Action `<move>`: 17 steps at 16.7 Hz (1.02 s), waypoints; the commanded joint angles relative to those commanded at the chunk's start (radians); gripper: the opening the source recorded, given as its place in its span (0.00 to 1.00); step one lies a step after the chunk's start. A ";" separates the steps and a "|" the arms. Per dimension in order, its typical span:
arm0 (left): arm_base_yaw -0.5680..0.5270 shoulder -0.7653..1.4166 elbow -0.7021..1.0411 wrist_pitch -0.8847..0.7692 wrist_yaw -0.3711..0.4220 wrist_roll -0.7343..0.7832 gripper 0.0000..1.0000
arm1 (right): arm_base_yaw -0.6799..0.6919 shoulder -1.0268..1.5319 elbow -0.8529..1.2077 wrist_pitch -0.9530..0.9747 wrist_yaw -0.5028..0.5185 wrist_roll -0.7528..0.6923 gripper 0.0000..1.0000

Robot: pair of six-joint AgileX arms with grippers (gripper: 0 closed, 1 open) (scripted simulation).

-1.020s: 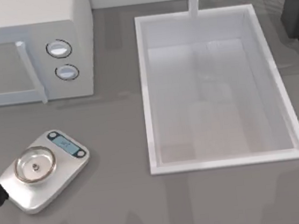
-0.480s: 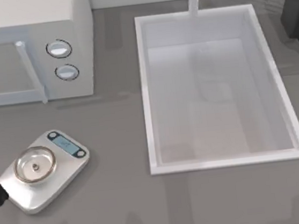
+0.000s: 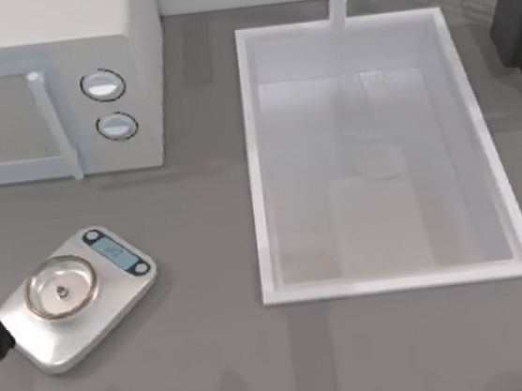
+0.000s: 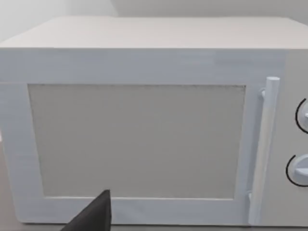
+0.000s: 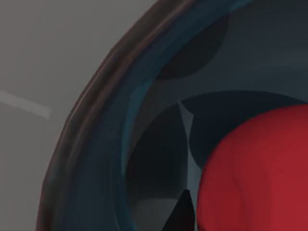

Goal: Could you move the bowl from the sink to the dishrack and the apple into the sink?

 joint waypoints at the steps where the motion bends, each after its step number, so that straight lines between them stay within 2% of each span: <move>1: 0.000 0.000 0.000 0.000 0.000 0.000 1.00 | 0.000 0.000 0.000 0.000 0.000 0.000 0.85; 12: 0.000 0.000 0.000 0.000 0.000 0.000 1.00 | 0.000 0.000 0.000 0.000 0.000 0.000 0.02; 17: 0.000 0.000 0.000 0.000 0.000 0.000 1.00 | 0.000 0.000 0.000 0.000 0.000 0.000 0.00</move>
